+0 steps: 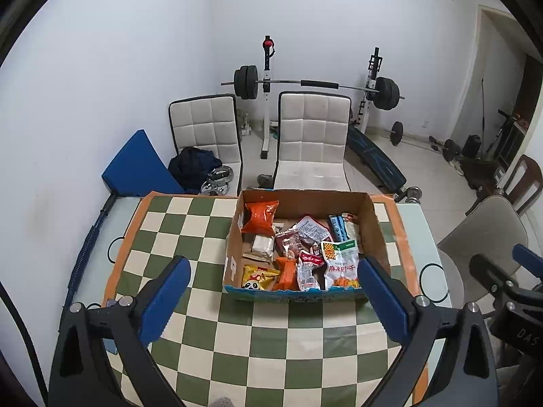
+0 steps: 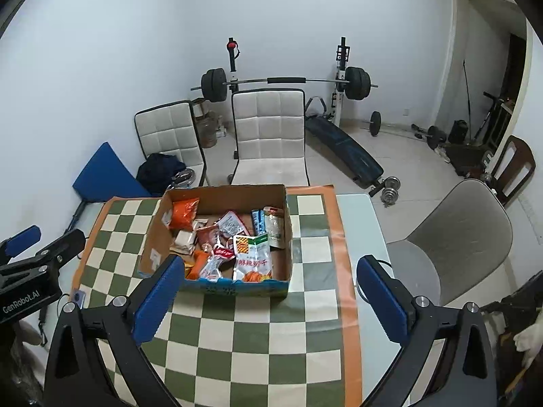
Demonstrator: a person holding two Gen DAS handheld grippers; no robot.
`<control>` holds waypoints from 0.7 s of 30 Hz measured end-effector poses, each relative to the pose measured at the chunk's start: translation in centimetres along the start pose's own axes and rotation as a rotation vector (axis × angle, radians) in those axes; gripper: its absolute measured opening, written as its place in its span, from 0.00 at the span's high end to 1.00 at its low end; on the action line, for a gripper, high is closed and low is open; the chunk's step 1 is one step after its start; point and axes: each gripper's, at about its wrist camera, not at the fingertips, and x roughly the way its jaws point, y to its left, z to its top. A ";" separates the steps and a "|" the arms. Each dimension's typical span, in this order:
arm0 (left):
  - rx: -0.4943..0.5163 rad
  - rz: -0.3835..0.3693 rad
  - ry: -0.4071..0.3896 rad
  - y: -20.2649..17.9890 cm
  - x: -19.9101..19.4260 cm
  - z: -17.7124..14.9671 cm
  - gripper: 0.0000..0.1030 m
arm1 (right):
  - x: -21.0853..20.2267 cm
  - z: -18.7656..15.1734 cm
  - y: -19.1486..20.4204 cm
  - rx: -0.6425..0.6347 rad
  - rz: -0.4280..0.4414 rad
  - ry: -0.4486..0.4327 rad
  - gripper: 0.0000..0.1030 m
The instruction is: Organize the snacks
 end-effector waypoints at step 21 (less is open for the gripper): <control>0.012 0.026 0.049 -0.6 3.0 0.1 0.02 | 3.7 0.1 0.1 0.007 0.001 0.039 0.00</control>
